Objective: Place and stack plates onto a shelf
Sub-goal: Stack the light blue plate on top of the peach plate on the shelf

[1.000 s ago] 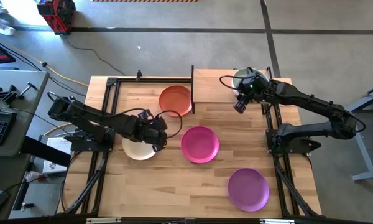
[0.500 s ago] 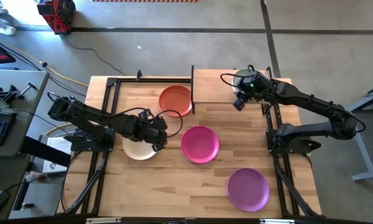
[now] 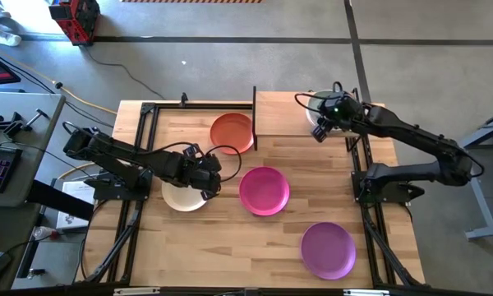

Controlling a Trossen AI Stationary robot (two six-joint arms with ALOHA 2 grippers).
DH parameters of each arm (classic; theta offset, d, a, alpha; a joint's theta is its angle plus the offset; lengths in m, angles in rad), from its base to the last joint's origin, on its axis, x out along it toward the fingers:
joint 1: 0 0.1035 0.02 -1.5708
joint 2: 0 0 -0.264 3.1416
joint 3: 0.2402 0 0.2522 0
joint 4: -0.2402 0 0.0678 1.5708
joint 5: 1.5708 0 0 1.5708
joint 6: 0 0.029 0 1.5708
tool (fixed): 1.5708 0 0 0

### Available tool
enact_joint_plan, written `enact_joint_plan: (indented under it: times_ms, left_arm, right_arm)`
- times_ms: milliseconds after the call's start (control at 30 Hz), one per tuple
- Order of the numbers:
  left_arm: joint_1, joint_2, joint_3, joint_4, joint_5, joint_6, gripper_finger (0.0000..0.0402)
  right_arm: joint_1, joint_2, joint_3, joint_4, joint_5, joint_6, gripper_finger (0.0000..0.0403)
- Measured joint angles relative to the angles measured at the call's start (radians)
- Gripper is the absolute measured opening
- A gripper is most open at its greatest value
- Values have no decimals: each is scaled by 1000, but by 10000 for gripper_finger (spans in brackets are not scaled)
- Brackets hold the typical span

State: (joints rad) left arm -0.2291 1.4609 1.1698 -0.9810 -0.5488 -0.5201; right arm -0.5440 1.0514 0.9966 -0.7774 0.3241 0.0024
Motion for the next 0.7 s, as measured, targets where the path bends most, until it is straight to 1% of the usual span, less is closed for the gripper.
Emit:
enact_joint_plan:
  times_ms: [100,200,467,700]
  left_arm:
    - [0,0,0,0,0,0,101]
    - [0,0,0,0,0,0,101]
    - [0,0,0,0,0,0,101]
    - [0,0,0,0,0,0,101]
  right_arm:
    - [-16,22,-1,-63,-6,25,106]
    - [-19,39,-1,-90,-4,42,106]
    - [-19,69,-1,-94,22,42,106]
    - [-19,51,-1,-92,44,41,106]
